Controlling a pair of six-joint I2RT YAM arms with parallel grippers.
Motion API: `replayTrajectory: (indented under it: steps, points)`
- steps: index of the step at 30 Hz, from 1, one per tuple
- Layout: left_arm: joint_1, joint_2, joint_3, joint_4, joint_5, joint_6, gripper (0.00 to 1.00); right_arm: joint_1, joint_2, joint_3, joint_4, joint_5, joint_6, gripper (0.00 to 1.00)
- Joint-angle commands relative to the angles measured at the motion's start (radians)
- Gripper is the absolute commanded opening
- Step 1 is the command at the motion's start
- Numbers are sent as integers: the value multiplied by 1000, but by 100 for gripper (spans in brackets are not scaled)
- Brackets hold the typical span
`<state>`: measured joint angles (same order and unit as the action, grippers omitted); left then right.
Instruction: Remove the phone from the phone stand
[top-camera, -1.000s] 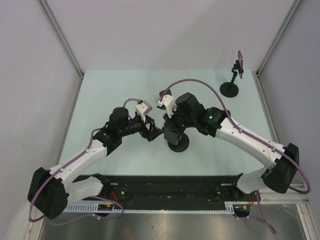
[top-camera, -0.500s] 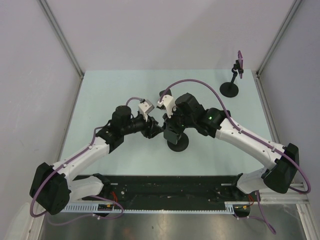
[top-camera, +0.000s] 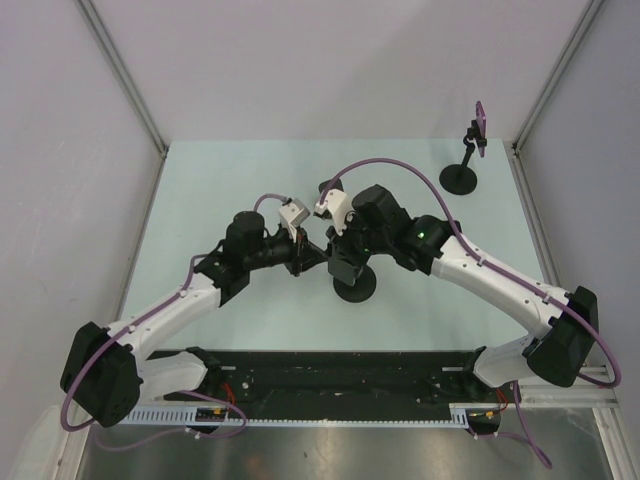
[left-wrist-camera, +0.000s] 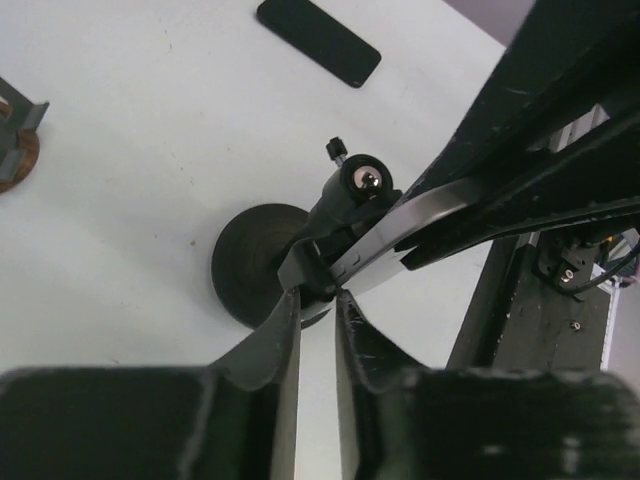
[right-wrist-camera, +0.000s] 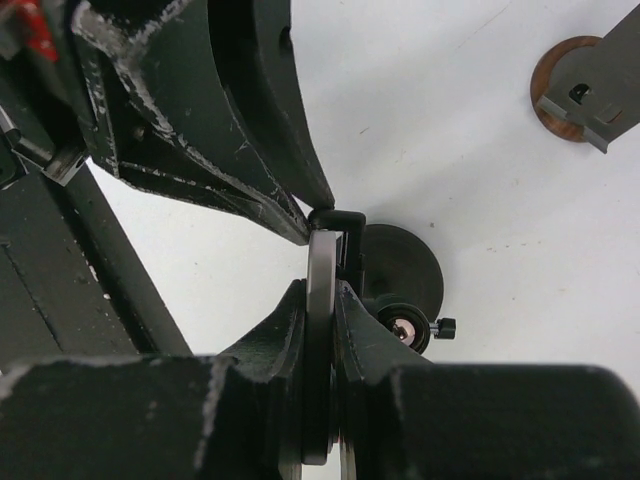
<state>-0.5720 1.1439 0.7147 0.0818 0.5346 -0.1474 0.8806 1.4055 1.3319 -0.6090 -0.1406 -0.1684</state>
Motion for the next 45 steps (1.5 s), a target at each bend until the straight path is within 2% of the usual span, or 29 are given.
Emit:
replayTrajectory:
  steps: [1,2,6,13,45]
  points:
    - [9,5,31,82,-94,-33,4,9,-10,-19,-52,-171,-45,0]
    - [11,2,31,87,-108,-41,0,8,-7,-19,-70,-186,-51,0]
    - [26,5,26,102,-156,-90,1,5,0,-20,-109,-237,-82,0]
    - [55,37,31,113,-157,-164,0,-12,-33,-43,-118,-269,-98,0]
    - [46,165,65,119,-140,-199,0,-25,-65,-45,-58,-617,-151,0]
